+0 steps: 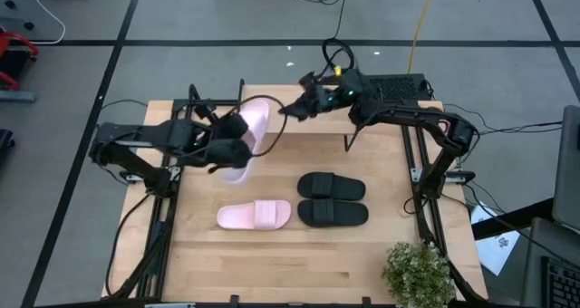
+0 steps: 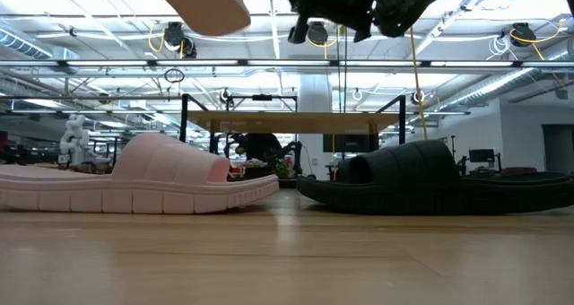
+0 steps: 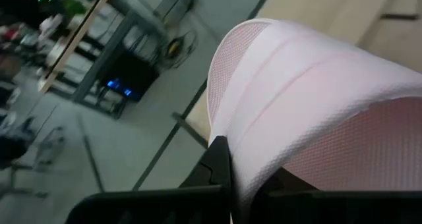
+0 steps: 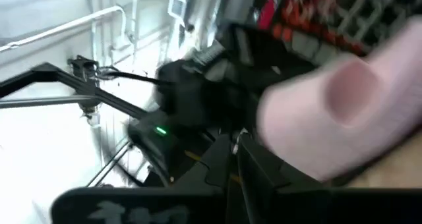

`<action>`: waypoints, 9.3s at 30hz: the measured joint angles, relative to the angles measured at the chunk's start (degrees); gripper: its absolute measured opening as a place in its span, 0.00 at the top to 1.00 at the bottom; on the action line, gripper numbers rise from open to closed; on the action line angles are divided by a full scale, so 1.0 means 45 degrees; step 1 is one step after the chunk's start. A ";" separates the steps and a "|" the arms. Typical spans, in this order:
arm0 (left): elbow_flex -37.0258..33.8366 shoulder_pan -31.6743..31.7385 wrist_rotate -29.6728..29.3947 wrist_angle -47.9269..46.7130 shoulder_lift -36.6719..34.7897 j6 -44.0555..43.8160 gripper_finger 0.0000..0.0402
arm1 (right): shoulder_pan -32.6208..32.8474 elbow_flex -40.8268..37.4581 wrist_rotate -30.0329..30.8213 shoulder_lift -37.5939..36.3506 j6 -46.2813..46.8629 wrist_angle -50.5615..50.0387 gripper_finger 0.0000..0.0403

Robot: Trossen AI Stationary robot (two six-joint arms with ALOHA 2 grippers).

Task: Pick and place slides into the shelf
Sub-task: Put the top pink slides on the shelf, then put the pink slides on the shelf

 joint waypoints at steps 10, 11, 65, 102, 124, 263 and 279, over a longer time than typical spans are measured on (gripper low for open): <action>0.0000 0.2536 -0.0107 0.1514 0.0929 0.1774 1.00 | -0.1507 0.0000 0.0560 -0.2471 -0.2188 -0.1285 0.94; 0.0000 0.2718 -0.0046 0.2038 0.1060 0.2209 1.00 | -0.1684 0.0000 0.0780 -0.2747 -0.2532 -0.1329 0.94; -0.1224 0.6661 0.0312 0.6589 0.3908 0.7473 1.00 | -0.2495 0.0000 0.1975 -0.6064 -0.7207 -0.5584 0.94; -0.2535 0.7667 0.1724 0.8488 0.3889 0.8444 0.92 | -0.2494 0.0000 0.2025 -0.6064 -0.7229 -0.5678 0.94; -0.2555 0.7673 0.2488 0.8220 0.3626 0.8177 0.64 | -0.2490 0.0000 0.2005 -0.6037 -0.7197 -0.5707 0.94; -1.1783 -0.4305 0.7453 1.6984 0.0069 -1.7984 0.99 | -0.1883 0.0000 0.0639 -0.6030 -0.9650 -0.5963 0.94; -1.0177 -0.5884 -0.3379 1.8427 -0.4592 -1.3141 1.00 | -0.1515 0.0005 -0.3722 -0.6030 -1.0268 -0.5964 0.94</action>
